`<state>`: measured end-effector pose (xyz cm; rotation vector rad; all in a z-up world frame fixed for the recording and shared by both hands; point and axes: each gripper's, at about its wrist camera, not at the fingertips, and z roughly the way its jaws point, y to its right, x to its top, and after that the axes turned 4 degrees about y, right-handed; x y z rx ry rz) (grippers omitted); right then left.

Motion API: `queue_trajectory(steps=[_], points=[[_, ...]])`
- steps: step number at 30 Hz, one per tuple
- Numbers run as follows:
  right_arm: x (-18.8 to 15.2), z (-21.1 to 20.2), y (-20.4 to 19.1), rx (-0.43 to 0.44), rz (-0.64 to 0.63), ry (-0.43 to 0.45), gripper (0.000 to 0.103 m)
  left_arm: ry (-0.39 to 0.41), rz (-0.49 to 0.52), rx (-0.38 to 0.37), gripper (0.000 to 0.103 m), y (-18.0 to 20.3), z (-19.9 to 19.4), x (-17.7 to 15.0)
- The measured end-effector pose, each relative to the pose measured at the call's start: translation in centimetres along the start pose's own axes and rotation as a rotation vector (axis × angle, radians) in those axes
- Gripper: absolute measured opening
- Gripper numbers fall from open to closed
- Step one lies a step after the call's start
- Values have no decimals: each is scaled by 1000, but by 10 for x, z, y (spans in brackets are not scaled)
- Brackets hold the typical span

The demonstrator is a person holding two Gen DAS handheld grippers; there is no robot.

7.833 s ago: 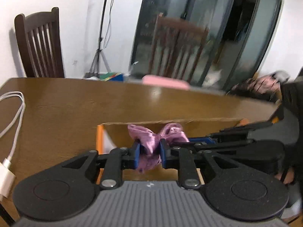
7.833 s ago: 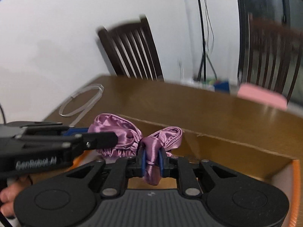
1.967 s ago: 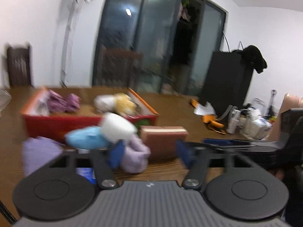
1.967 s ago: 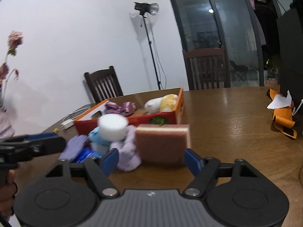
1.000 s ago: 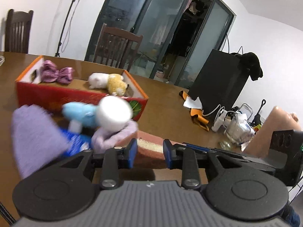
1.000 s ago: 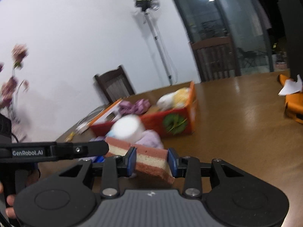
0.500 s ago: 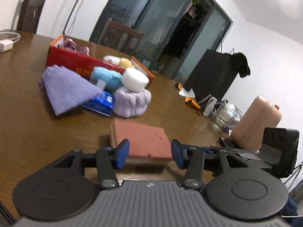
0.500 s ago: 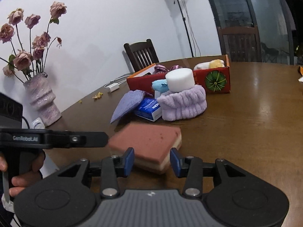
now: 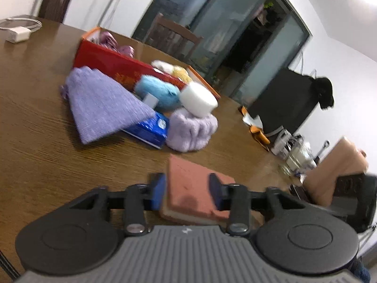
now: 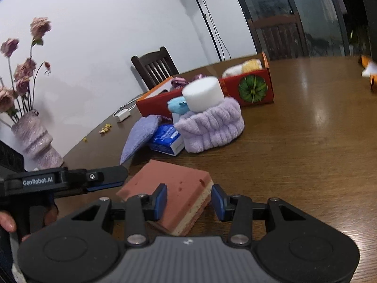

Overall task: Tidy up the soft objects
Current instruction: 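Carry the sponge into the box and open the right gripper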

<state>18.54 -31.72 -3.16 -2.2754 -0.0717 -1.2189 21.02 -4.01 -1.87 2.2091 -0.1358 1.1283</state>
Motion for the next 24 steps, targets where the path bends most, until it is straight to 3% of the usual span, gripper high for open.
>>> queue_trajectory(steps=[4, 6, 10, 15, 19, 22, 24], points=[[6, 4, 0, 6, 7, -22, 38, 5, 22, -2, 26, 8, 0, 1], [20, -4, -4, 12, -6, 16, 37, 74, 33, -45, 26, 18, -10, 14], [77, -17, -14, 49, -74, 161, 37, 241, 77, -139, 26, 34, -12, 68], [170, 25, 1, 34, -149, 207, 37, 288, 55, -126, 26, 34, 51, 144], [228, 95, 32, -41, -169, 73, 37, 220, -23, -81, 26, 16, 120, 183], [248, 141, 57, -99, -157, -62, 36, 113, -96, -40, 26, -3, 167, 192], [253, 163, 67, -150, -167, -130, 35, 54, -92, -28, 26, -7, 187, 189]])
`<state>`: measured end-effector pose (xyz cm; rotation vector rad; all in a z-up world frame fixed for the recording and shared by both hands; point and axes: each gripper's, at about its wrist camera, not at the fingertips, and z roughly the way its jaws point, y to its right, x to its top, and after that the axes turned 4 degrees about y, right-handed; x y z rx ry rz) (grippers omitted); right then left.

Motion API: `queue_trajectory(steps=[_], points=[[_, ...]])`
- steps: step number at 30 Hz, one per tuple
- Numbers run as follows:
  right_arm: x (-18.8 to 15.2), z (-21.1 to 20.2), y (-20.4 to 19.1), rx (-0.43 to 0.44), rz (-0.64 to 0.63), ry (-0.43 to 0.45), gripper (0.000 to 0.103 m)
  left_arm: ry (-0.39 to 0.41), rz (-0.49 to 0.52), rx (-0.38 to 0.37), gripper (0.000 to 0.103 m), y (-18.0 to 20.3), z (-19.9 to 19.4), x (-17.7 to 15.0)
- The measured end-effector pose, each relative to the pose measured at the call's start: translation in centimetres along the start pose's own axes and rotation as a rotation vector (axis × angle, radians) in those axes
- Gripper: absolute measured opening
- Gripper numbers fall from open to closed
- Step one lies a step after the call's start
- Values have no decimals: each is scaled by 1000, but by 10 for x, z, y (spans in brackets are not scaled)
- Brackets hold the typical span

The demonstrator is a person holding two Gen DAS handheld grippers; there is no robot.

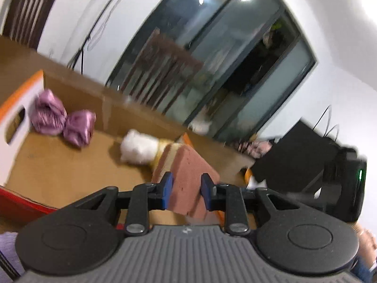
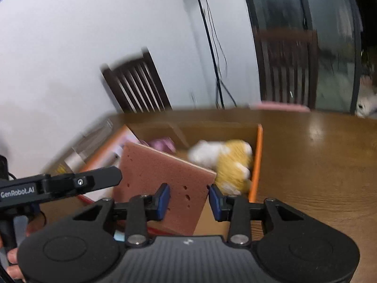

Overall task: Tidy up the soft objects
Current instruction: 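Carry the sponge into the box and open the right gripper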

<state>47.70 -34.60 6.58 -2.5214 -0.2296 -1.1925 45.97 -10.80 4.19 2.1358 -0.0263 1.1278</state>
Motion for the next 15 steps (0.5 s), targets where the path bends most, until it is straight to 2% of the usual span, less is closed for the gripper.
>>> queue_trajectory(steps=[2, 3, 4, 6, 8, 12, 14, 15], points=[[5, 16, 0, -42, -32, -66, 34, -52, 13, -7, 25, -1, 14, -7], [7, 22, -2, -42, -47, -96, 29, -77, 12, -26, 25, -1, 19, -10], [6, 28, -3, -18, -56, -139, 29, -95, 20, -29, 25, 0, 23, -13], [5, 35, -11, -26, -99, -175, 28, -83, 66, -6, 26, 2, 25, -18], [4, 30, -20, -77, -159, -150, 32, -63, 105, 11, 26, 4, 18, -17], [8, 15, -23, -58, -150, -112, 37, -31, 114, 44, 28, 3, 0, -8], [11, 8, -25, -76, -157, -94, 38, -9, 133, 73, 33, 5, -13, 1], [12, 1, -28, -74, -160, -77, 43, 1, 144, 91, 36, 7, -21, 4]])
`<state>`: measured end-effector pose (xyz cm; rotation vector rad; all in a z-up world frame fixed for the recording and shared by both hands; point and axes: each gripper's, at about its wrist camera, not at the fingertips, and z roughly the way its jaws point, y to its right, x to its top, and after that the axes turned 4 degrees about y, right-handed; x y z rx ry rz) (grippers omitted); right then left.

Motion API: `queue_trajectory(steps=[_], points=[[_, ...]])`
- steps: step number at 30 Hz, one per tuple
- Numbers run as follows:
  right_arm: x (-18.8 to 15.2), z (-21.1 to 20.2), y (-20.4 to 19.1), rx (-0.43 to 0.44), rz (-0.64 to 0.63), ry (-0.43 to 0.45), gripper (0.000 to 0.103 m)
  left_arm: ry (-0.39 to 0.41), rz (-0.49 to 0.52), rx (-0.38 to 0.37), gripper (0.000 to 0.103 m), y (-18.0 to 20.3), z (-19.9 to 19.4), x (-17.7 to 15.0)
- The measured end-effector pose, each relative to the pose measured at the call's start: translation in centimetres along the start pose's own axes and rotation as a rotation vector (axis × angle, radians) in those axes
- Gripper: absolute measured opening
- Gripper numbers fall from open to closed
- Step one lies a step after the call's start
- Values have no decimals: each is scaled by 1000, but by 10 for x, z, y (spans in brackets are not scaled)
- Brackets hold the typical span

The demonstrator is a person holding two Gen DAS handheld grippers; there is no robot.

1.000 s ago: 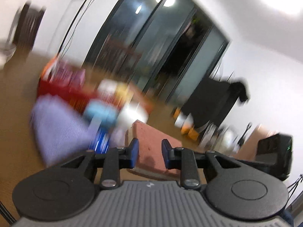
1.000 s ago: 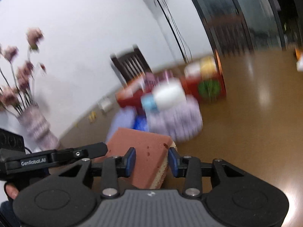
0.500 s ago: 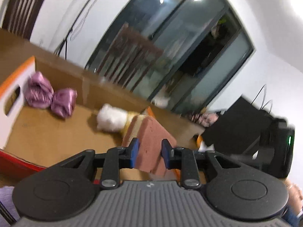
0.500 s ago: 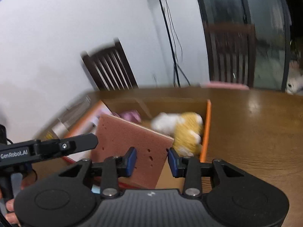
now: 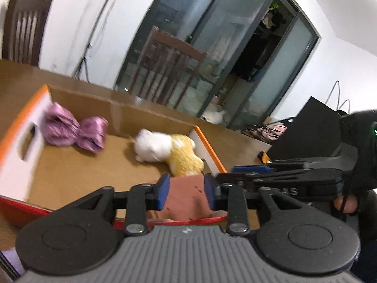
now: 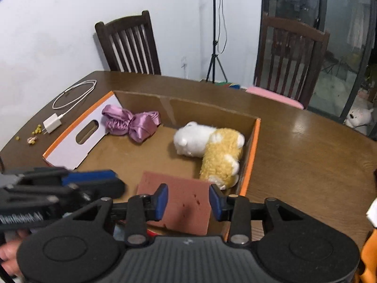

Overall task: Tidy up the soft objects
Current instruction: 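Carry the sponge into the box and open the right gripper, then move the right gripper back to the pile toward the lavender knit pouch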

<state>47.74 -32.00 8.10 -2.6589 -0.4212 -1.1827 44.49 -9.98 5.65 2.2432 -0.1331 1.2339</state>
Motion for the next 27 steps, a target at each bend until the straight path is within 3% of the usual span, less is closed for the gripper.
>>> queue_trajectory(steps=[1, 5, 7, 15, 24, 27], points=[[1, -6, -1, 3, 3, 7, 49, 13, 13, 13, 36, 2, -9, 3], [-1, -40, -13, -9, -17, 44, 55, 66, 80, 69, 44, 12, -54, 15], [-3, -62, -20, -21, -28, 74, 65, 105, 129, 104, 47, 18, -82, 18], [-17, -166, -50, -58, -67, 213, 72, 255, 213, 154, 70, 33, -198, 16], [-81, -241, -98, -74, -79, 353, 83, 336, 267, 176, 83, 49, -284, -40], [-110, -255, -112, -66, -84, 404, 88, 340, 284, 200, 93, 51, -302, -69]])
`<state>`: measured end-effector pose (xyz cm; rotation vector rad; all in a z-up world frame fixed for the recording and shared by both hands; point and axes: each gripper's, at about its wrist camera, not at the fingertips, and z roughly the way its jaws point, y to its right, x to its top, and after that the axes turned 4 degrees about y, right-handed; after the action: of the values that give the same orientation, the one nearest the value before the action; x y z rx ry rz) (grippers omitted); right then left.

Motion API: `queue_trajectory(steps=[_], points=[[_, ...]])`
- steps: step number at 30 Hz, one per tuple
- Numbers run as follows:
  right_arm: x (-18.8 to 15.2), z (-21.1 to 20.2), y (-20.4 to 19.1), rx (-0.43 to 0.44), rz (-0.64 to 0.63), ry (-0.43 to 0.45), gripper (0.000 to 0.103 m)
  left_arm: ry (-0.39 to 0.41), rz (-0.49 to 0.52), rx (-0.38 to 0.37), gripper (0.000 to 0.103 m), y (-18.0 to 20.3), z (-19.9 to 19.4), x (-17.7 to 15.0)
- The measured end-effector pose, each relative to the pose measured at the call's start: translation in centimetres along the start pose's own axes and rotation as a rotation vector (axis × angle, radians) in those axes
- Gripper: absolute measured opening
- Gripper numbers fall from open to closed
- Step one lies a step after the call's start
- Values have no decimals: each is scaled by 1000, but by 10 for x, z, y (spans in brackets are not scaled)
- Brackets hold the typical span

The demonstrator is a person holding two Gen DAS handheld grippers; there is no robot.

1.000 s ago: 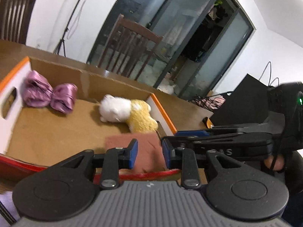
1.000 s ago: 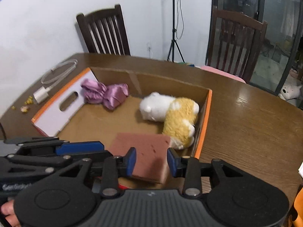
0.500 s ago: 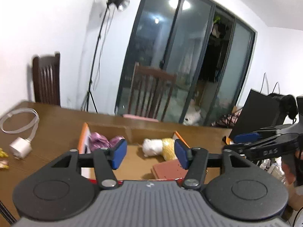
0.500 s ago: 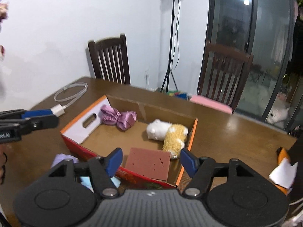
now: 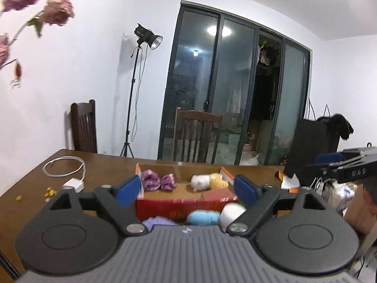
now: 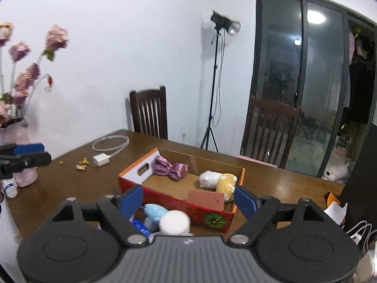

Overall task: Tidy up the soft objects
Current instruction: 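Move the right gripper back to the pile toward the lavender knit pouch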

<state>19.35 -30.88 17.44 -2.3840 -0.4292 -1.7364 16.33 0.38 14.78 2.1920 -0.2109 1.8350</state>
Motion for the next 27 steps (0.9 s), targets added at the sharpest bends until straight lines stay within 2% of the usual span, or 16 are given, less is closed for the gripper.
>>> queue_trajectory(steps=[6, 13, 16, 19, 21, 23, 25, 27], points=[[-46, -40, -36, 8, -51, 80, 92, 22, 15, 34, 99, 1, -46, -35], [-90, -75, -65, -24, -79, 141, 95, 36, 9, -49, 102, -5, -80, -65], [-102, -79, -72, 1, -73, 144, 96, 39, 8, -29, 103, -11, -75, -72], [-113, -66, -72, 72, 20, 135, 96, 7, -20, 5, 103, -24, -57, -76], [-126, -42, -72, 147, 131, 130, 96, -17, -45, 19, 103, -36, -37, -82], [-138, -14, -77, 196, 191, 88, 94, -36, -67, 45, 103, -49, -16, -87], [-145, 16, -86, 199, 211, 23, 90, -21, -84, 53, 102, -62, 7, -91], [-150, 45, -92, 192, 237, -22, 86, -42, -108, 29, 102, -75, 36, -93]])
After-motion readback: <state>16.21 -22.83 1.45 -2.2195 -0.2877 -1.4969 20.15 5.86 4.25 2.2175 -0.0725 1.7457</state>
